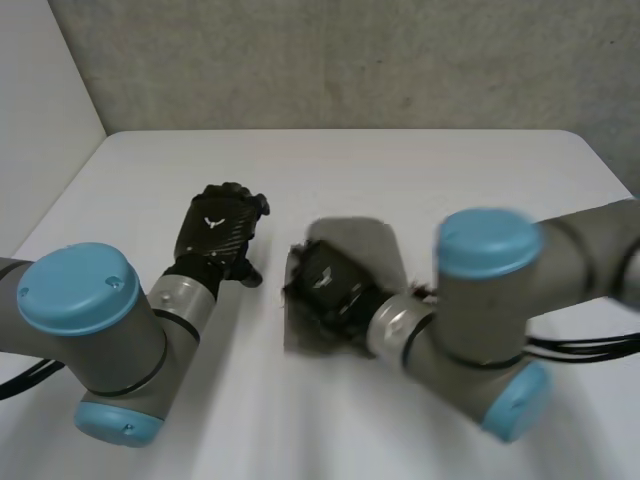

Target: Fold the towel.

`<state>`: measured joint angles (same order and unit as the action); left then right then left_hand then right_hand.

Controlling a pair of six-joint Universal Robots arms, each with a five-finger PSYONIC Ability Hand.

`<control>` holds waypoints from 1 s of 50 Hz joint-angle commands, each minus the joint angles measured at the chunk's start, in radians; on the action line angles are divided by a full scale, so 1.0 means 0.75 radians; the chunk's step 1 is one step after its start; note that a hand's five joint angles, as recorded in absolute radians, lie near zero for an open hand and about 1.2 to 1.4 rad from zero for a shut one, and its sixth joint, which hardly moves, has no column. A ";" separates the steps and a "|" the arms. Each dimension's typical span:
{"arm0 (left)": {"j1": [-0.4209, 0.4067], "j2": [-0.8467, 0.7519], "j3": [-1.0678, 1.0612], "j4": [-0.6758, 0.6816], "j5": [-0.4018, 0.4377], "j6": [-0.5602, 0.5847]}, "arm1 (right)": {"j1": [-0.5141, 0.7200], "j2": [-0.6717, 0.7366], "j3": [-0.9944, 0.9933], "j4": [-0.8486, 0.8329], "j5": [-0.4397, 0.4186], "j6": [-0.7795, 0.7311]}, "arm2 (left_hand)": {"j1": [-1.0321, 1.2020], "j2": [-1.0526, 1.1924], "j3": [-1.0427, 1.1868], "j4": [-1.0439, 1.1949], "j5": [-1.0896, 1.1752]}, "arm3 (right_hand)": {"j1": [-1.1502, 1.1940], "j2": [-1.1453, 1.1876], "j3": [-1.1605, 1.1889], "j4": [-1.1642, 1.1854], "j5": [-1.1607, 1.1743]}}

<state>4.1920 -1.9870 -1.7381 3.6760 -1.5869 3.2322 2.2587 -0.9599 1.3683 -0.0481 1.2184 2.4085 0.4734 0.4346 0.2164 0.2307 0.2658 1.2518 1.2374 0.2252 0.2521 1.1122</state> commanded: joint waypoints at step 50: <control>-0.192 -0.243 0.229 -0.130 -0.040 -0.115 | -0.430 0.136 -0.108 0.021 0.034 1.174 | -0.041 0.010 -0.056 -0.075 0.003 | -1.436 -1.417 -0.068 -0.103 -1.483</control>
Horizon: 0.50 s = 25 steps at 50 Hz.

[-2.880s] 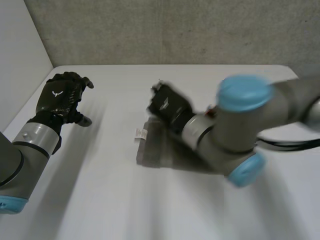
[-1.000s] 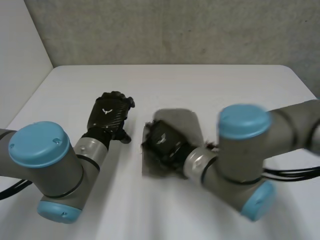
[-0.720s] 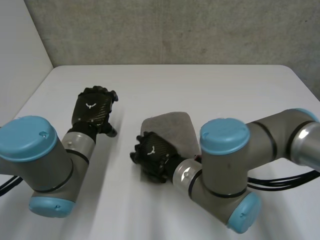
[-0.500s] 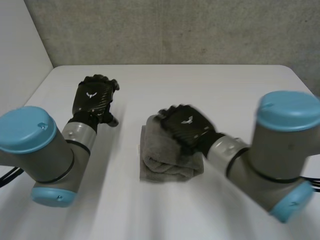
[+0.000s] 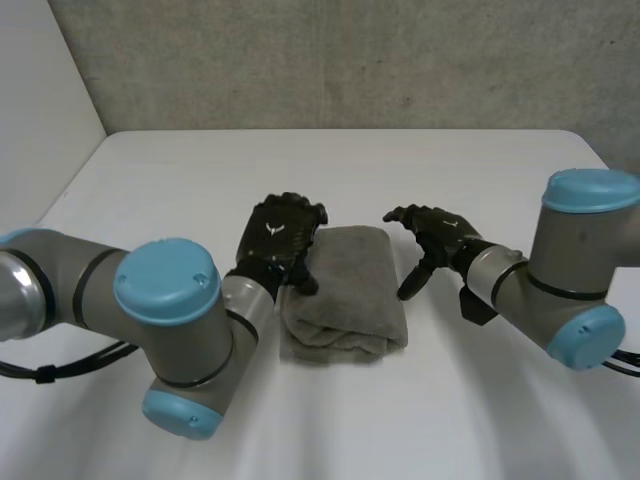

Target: Fold the towel.

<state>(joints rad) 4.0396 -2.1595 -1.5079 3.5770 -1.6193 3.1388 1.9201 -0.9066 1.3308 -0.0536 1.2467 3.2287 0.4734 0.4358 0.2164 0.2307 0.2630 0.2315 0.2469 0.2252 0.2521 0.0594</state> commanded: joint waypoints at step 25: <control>0.073 -0.076 -0.174 0.004 0.001 0.020 | 0.174 0.235 -0.208 0.031 0.035 -0.120 | -0.045 0.005 -0.056 -0.075 0.003 | -0.076 -0.096 -0.068 -0.103 -0.079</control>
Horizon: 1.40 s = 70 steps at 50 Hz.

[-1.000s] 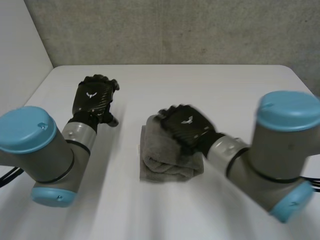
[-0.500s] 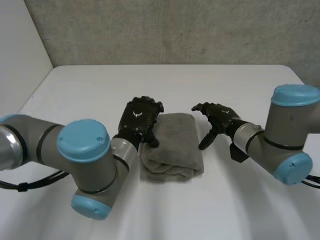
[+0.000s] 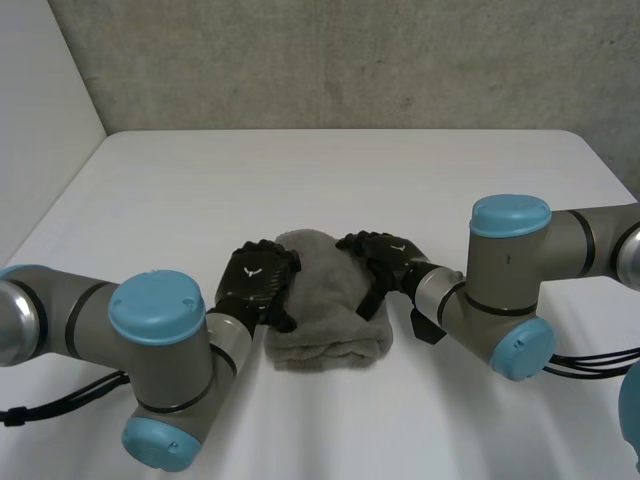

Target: Fold the towel.

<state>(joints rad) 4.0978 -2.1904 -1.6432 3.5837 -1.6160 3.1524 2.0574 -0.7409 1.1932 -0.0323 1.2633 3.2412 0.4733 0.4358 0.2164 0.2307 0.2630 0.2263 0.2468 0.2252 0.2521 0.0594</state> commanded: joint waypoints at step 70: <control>0.151 0.628 0.377 -0.679 -0.189 -0.039 | -0.178 -0.922 0.276 0.100 0.551 -0.270 | -0.362 -0.312 -0.056 -0.075 -0.314 | -0.069 -0.096 -0.068 -0.103 -0.079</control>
<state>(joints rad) 4.2078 -1.7192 -1.3714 3.0731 -1.7725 3.1253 1.9252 -1.4312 1.4008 0.0430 1.6757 3.0389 0.3241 0.2653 0.2164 0.2307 0.0646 0.2213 0.2469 0.2252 0.2521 0.0593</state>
